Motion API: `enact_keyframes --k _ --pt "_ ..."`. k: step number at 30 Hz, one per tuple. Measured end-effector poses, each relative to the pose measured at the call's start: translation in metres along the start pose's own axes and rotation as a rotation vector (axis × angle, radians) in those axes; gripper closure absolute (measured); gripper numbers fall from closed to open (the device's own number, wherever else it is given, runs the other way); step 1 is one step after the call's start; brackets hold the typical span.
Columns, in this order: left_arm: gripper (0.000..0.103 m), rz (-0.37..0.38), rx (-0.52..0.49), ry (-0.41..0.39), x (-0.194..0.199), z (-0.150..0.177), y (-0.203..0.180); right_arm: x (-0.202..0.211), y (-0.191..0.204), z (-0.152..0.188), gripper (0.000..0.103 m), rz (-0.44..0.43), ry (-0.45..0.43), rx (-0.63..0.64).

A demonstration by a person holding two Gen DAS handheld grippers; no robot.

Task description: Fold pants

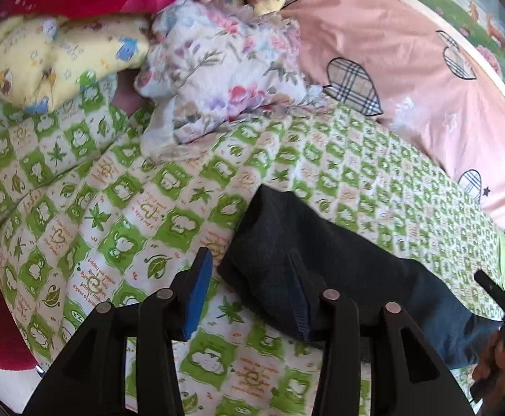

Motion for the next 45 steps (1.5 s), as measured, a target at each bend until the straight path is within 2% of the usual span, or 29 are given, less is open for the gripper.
enact_keyframes --k 6,9,19,31,45 --pt "0.052 0.057 -0.078 -0.002 0.014 0.003 -0.045 0.057 -0.02 0.035 0.051 0.056 -0.043 -0.096" --pt "0.048 0.097 -0.13 0.027 0.016 0.015 -0.074 0.085 -0.03 0.056 0.048 0.091 -0.072 -0.141" --pt "0.047 0.208 -0.357 0.092 0.02 0.057 -0.177 0.157 -0.066 0.12 0.046 0.199 -0.14 -0.307" --pt "0.041 0.319 -0.58 0.092 0.038 0.087 -0.289 0.202 -0.105 0.148 0.046 0.266 -0.231 -0.452" --pt "0.038 0.454 -0.852 0.105 0.049 0.128 -0.404 0.222 -0.141 0.163 0.046 0.299 -0.287 -0.555"
Point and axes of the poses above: each gripper's, at about its wrist camera, not at the fingertips, and x roughly against the way its jaws point, y to its left, z to its underside, the point moved 3 cm from there along -x, roughly the way its jaws point, and after that the axes turned 11 degrees about -z, right-handed, at the moved point
